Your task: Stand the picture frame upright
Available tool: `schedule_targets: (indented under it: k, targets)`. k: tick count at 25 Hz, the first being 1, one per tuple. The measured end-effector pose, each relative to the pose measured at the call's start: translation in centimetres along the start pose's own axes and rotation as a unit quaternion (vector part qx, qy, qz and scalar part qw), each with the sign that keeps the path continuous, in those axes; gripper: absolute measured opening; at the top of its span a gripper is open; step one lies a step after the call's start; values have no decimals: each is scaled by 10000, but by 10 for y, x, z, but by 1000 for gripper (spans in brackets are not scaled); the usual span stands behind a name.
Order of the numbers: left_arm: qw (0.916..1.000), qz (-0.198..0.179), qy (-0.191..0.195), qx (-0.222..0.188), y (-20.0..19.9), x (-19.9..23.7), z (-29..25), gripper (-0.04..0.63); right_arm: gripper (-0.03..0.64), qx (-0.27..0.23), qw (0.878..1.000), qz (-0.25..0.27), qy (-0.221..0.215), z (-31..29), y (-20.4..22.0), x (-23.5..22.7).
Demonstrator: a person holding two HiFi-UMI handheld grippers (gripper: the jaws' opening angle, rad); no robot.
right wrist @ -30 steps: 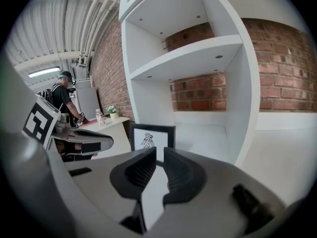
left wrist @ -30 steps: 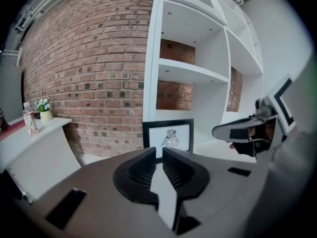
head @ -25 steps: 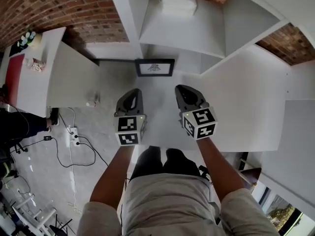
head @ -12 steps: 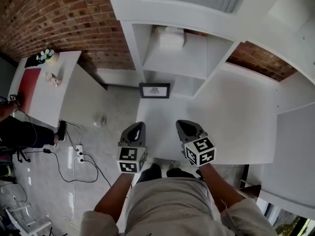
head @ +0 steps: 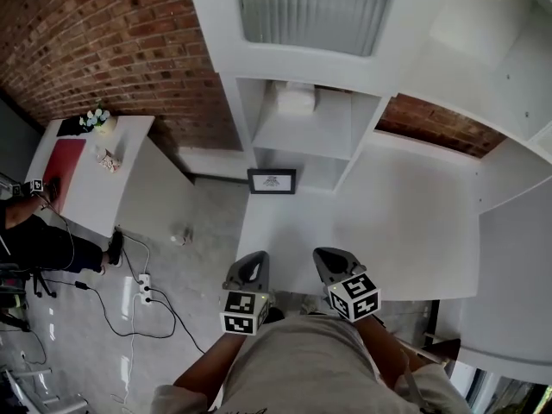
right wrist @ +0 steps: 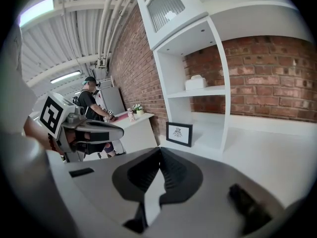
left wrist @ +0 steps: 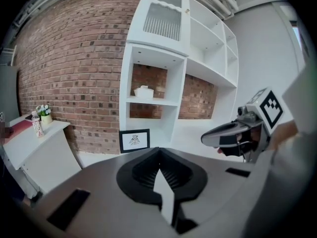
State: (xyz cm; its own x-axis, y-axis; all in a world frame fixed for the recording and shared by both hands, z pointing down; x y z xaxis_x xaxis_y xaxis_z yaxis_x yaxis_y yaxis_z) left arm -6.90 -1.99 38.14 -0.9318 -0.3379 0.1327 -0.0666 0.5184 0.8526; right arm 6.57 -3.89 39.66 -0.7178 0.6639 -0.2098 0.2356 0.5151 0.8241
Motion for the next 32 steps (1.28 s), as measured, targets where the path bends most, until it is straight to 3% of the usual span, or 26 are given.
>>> schedule_targets:
  k: [6, 15, 32]
  targets:
    - [9998, 116, -117, -122, -5, -1, 9, 15, 28, -182, 9997, -127, 109, 13, -9, -1]
    - [9999, 22, 54, -153, -11, -16, 3, 15, 28, -372, 9991, -166, 139, 25, -21, -11]
    - [9998, 123, 36, -177, -8, -24, 4, 15, 28, -391, 9991, -158, 35, 32, -16, -16]
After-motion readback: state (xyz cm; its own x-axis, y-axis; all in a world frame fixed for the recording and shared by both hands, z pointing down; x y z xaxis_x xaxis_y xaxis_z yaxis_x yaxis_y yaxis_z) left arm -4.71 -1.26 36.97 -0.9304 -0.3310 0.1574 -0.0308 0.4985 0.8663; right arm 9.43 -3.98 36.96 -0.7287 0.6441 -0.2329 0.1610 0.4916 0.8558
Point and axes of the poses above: the fingertips, and each gripper's own axes: z backward along the fingers, x to its left, y out of its underside, the point moved 2 cm from there along z, backward along the fingers
